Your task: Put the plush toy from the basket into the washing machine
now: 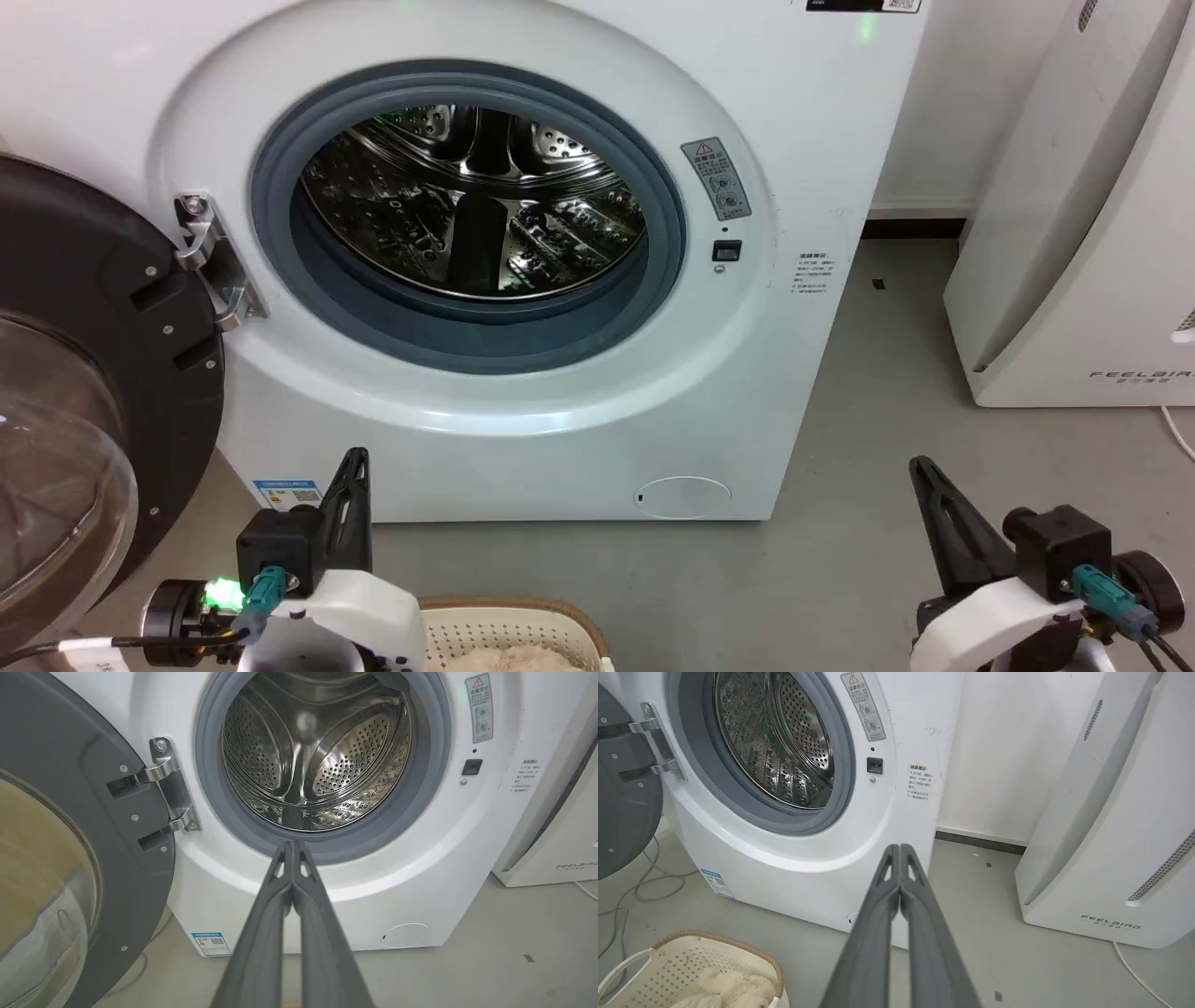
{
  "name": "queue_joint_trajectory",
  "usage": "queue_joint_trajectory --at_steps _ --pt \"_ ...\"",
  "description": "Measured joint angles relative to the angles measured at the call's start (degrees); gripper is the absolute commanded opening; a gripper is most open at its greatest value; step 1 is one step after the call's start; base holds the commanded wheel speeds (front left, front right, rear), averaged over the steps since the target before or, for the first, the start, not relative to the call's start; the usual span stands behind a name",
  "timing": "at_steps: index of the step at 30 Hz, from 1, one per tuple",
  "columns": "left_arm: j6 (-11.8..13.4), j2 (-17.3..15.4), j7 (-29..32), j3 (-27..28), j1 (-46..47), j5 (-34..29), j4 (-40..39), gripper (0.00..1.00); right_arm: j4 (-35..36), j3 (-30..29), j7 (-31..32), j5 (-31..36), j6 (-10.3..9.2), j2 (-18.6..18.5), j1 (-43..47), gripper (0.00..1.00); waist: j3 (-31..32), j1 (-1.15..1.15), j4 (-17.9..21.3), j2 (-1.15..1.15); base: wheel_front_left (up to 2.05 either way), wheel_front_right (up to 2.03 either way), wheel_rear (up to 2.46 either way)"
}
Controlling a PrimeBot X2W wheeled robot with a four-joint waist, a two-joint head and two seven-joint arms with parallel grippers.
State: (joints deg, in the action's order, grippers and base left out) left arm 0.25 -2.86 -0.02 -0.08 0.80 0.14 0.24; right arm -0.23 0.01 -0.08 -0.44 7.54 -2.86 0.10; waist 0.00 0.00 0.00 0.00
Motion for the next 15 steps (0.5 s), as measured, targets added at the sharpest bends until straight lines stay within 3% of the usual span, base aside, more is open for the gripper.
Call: queue_joint_trajectory --at_steps 5,6,15 --pt "0.0 0.0 0.0 0.02 0.0 0.0 0.0 0.0 0.0 0.02 0.0 0.0 0.0 0.0 0.0 0.0 0.0 0.0 0.0 0.0 0.0 0.0 0.0" --pt "0.02 0.0 0.0 0.01 0.02 0.0 0.02 1.0 -0.01 0.03 0.0 -0.03 0.0 0.0 0.0 1.0 0.0 0.0 0.0 0.0 0.0 0.0 0.0" --pt "0.08 0.0 -0.23 -0.42 0.02 0.05 0.16 1.0 -0.04 -0.14 -0.29 -0.38 0.0 0.0 0.0 1.0 -0.07 0.0 0.05 0.0 0.0 0.0 0.0"
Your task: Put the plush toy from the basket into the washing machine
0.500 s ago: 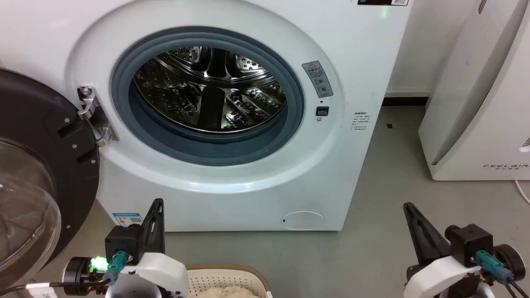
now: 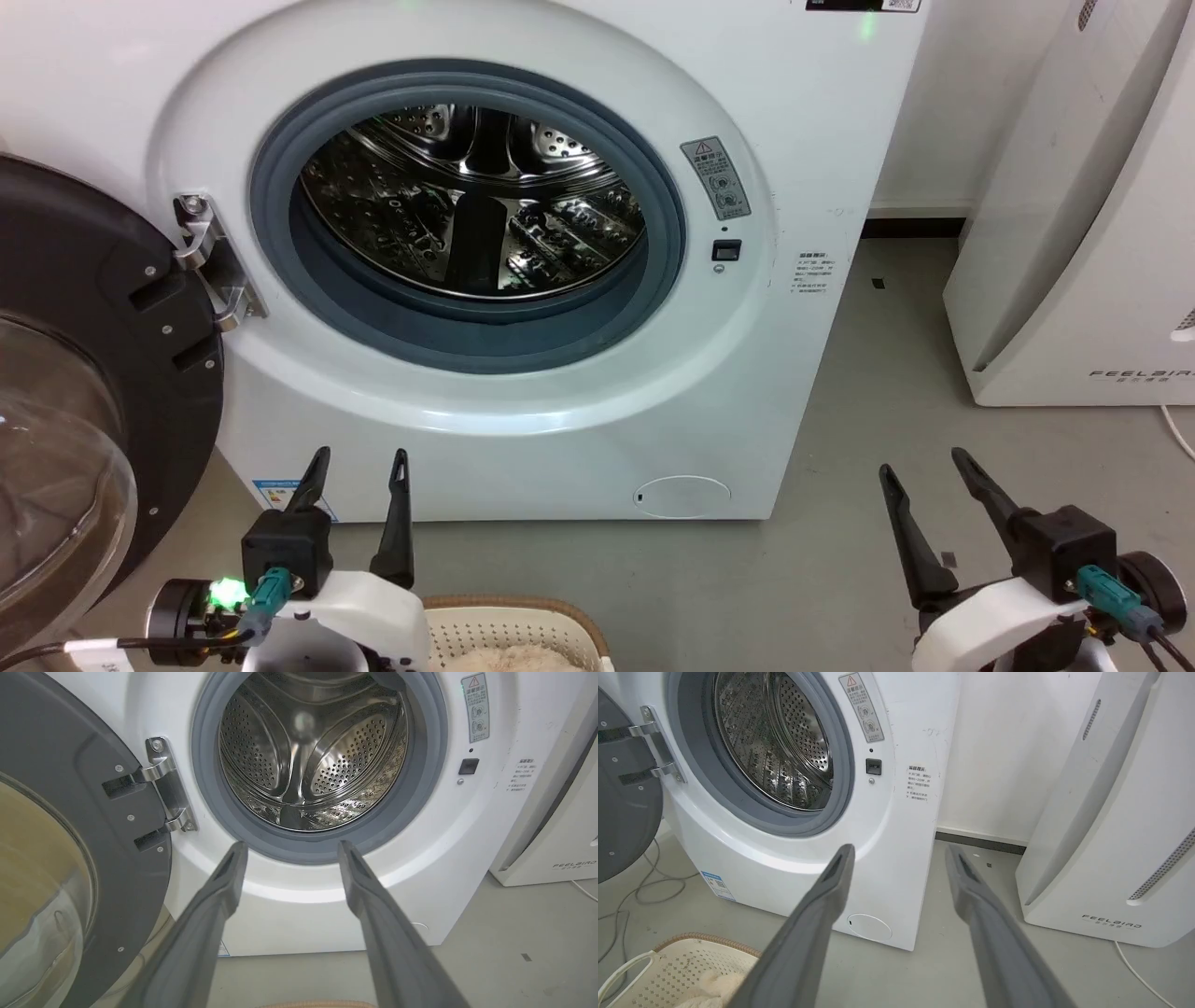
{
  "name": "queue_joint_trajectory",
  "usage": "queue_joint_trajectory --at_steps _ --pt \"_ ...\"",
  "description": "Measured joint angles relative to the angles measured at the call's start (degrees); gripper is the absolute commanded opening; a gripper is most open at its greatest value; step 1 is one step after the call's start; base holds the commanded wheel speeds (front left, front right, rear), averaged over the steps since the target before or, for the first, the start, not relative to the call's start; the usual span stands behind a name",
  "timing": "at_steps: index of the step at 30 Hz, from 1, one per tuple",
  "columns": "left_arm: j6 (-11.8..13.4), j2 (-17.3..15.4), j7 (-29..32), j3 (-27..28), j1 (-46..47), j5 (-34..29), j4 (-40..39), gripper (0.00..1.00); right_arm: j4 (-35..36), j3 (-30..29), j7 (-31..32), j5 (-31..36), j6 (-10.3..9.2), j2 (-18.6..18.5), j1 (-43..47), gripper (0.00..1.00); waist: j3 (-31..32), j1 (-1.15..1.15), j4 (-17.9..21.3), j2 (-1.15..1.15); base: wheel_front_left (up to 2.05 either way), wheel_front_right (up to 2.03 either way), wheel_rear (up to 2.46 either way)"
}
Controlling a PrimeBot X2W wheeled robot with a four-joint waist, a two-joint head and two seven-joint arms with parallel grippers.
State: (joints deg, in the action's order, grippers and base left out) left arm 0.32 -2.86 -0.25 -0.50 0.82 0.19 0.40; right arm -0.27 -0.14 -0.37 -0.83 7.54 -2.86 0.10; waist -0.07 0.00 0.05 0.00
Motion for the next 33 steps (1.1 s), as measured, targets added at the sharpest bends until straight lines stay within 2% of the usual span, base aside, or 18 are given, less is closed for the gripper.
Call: queue_joint_trajectory --at_steps 17,33 --pt "0.0 0.0 -2.1 -1.24 0.03 2.03 2.92 1.0 -0.03 -1.15 -1.96 -0.78 0.0 0.0 0.01 1.0 -1.46 0.0 0.2 0.0 0.0 0.0 0.0" --pt "-0.99 0.01 -3.93 -2.57 3.82 4.0 10.51 1.0 1.97 -1.56 -3.81 -0.87 0.0 0.0 -0.18 1.0 -7.23 0.0 0.04 0.0 0.0 0.0 0.0"
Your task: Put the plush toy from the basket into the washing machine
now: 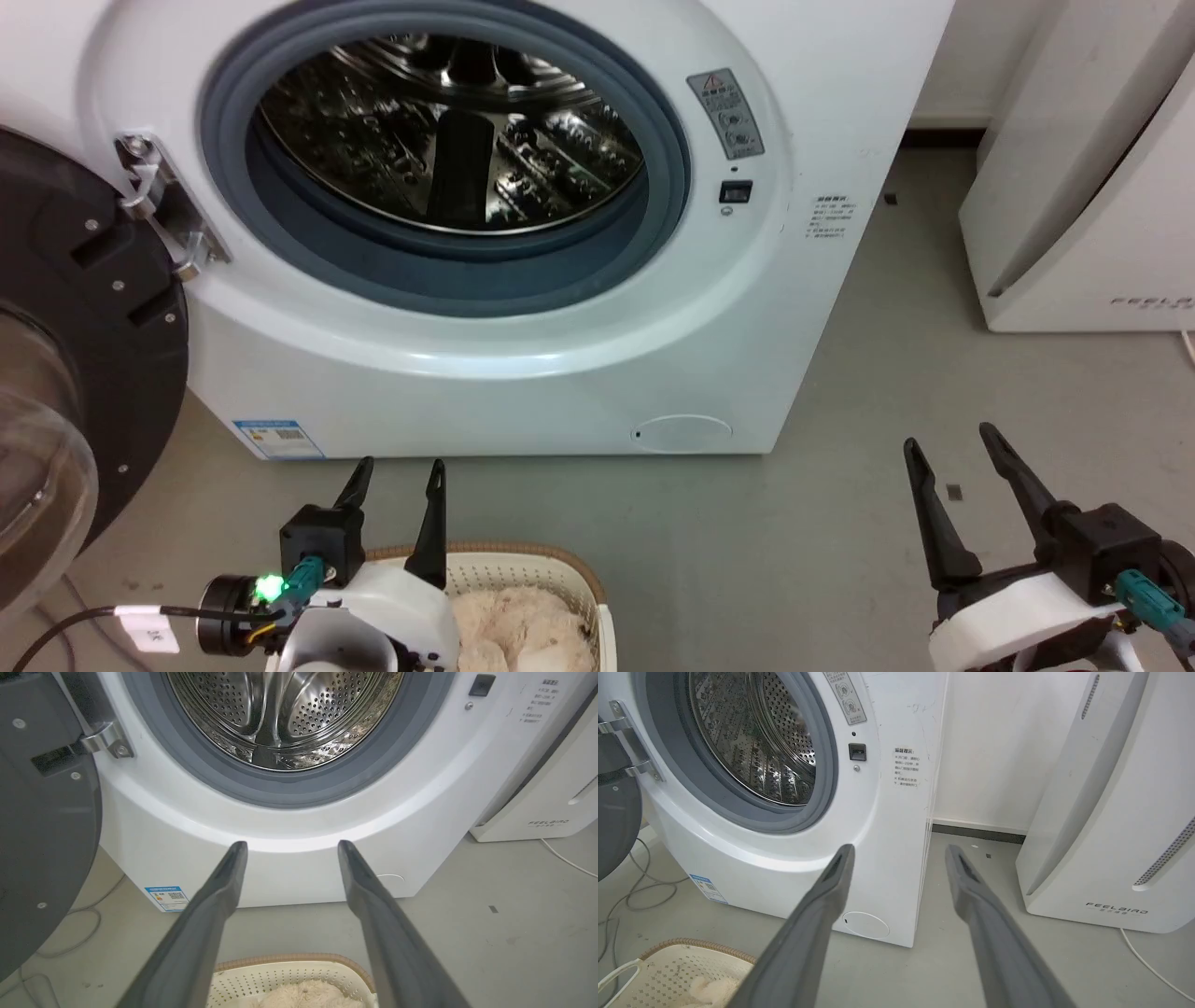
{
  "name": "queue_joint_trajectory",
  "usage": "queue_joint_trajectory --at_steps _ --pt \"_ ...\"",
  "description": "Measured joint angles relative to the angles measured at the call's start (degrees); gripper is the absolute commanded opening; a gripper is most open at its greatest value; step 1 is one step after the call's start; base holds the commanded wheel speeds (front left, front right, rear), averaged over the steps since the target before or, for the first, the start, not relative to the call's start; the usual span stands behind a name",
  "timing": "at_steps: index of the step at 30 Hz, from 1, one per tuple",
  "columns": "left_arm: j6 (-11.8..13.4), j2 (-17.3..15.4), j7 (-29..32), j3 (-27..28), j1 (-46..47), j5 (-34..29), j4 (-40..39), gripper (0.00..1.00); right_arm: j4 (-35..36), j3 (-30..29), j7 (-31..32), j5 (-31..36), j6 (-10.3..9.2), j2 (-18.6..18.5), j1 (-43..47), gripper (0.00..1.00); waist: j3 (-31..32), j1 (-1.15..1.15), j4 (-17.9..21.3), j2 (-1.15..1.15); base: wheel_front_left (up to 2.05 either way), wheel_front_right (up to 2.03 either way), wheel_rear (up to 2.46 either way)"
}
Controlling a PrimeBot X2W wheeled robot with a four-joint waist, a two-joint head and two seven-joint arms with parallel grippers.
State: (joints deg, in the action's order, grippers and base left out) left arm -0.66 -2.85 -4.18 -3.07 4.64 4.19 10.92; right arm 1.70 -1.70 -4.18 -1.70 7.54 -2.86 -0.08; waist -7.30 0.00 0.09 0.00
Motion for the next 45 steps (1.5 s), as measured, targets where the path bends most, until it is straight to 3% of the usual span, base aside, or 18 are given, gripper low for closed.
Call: queue_joint_trajectory --at_steps 8,27,45 --pt "-0.64 0.0 -0.99 -0.54 3.07 0.15 4.77 1.0 0.66 -0.08 -1.04 -0.35 0.0 0.0 -0.98 1.0 -3.53 0.0 0.1 0.0 0.0 0.0 0.0" --pt "-2.56 -2.0 -2.66 -3.74 11.88 1.81 25.73 1.0 1.96 0.22 -3.28 -1.91 0.0 0.0 -2.79 1.0 -11.86 0.0 1.3 0.0 0.0 0.0 0.0" --pt "-4.05 -4.28 5.46 -10.12 19.01 1.55 37.87 1.0 4.09 -1.26 -5.5 -2.19 0.0 0.0 -4.24 1.0 -21.33 0.0 1.72 0.0 0.0 0.0 0.0"
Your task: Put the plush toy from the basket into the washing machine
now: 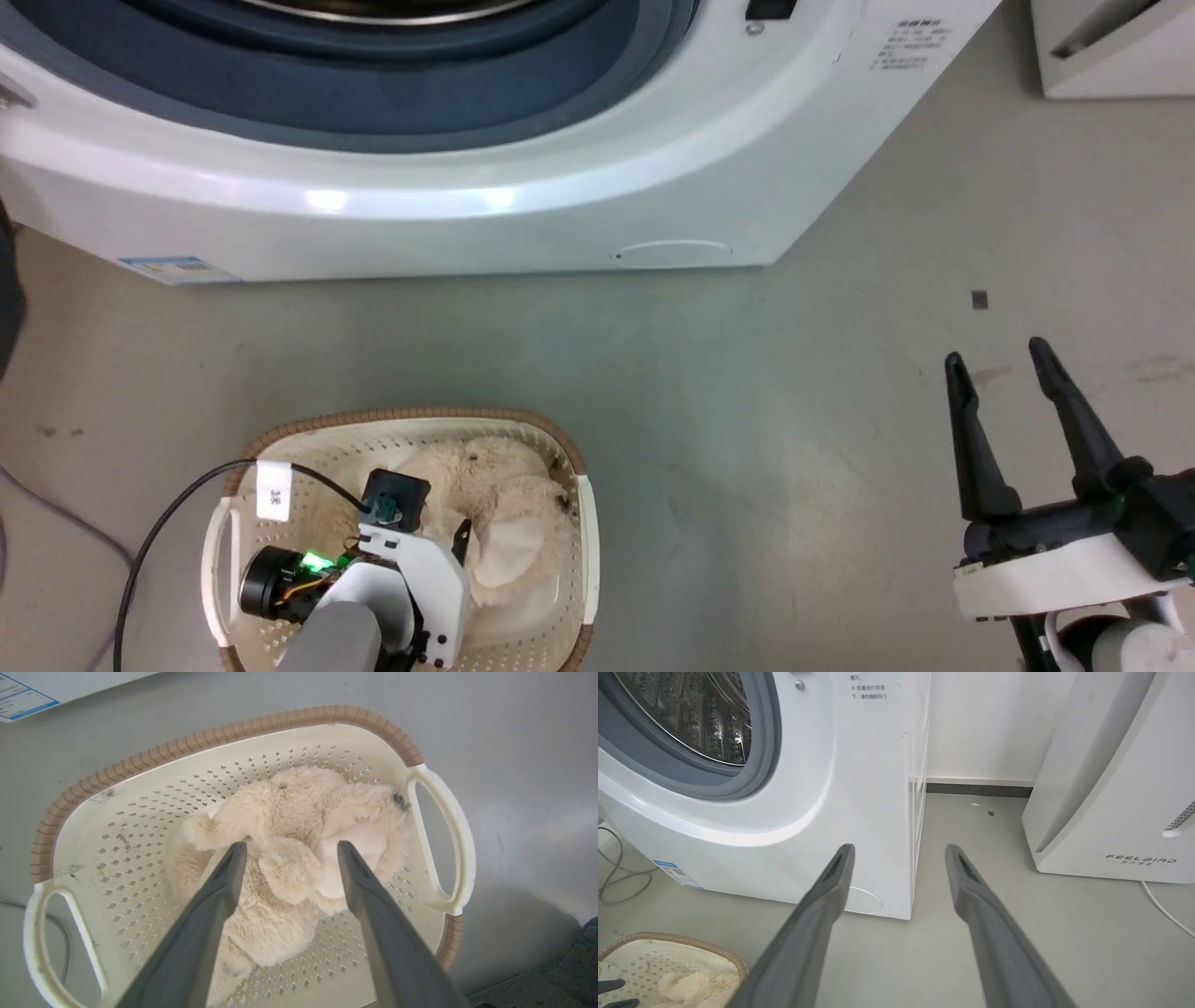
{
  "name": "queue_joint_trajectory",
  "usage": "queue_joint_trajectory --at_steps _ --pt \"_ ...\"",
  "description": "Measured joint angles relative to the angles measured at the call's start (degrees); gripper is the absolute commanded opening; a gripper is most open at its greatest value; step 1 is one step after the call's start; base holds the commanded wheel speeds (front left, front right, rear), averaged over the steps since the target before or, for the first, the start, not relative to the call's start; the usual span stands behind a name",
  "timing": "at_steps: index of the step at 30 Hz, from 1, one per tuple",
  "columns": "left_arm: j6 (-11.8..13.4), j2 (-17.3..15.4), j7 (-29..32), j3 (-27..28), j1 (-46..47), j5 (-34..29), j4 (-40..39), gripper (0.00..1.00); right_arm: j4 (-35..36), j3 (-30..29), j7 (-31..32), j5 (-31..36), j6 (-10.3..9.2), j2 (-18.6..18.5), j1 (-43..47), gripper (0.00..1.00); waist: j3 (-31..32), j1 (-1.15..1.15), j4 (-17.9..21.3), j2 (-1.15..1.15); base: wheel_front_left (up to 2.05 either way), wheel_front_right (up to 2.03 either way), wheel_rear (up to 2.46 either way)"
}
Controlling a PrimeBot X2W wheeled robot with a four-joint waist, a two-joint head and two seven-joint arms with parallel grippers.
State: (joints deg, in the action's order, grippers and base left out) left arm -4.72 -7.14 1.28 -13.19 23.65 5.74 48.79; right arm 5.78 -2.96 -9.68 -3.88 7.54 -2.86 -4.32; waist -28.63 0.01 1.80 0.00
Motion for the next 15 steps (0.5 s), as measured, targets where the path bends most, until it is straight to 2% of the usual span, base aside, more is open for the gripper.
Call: queue_joint_trajectory --at_steps 15 --pt "-0.94 -1.76 2.18 -4.78 7.8 0.51 8.8 1.0 2.36 -1.56 -1.62 -0.25 0.0 0.0 -1.32 1.0 -9.79 0.0 0.51 0.0 0.0 0.0 0.0"
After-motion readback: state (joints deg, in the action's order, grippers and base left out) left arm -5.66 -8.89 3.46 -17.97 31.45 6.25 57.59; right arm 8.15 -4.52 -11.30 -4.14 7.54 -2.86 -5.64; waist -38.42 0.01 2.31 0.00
